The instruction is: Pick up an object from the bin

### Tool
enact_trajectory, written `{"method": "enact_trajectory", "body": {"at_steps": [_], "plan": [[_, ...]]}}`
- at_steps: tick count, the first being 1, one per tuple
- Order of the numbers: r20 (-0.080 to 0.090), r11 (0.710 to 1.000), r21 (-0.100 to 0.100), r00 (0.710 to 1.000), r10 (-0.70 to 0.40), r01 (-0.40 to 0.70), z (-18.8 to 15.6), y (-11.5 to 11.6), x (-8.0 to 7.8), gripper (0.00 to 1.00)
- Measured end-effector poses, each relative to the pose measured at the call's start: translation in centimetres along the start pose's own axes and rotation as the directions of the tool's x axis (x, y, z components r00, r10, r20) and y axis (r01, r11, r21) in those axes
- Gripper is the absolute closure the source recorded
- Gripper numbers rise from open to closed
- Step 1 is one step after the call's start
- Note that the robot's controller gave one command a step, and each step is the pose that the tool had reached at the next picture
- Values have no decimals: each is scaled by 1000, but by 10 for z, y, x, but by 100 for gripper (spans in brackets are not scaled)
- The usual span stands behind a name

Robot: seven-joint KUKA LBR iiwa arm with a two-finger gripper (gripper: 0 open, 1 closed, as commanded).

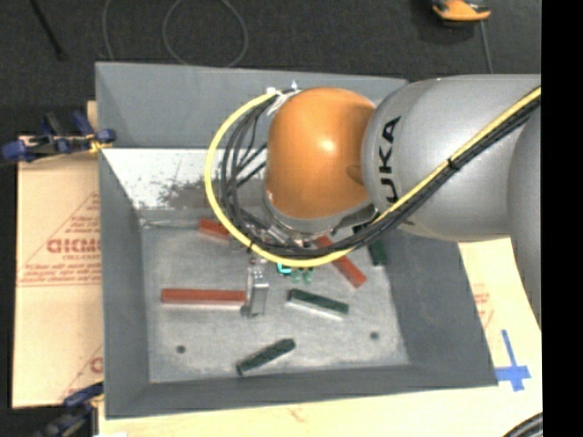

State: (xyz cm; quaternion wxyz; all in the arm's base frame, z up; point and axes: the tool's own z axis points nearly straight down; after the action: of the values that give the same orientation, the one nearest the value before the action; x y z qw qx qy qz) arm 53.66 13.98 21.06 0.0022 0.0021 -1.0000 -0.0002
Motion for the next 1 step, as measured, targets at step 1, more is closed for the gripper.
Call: {"method": "enact_trajectory", "body": {"at_steps": [1], "plan": [[5,984,2,984,-176,176,144,0,-61,0]]}}
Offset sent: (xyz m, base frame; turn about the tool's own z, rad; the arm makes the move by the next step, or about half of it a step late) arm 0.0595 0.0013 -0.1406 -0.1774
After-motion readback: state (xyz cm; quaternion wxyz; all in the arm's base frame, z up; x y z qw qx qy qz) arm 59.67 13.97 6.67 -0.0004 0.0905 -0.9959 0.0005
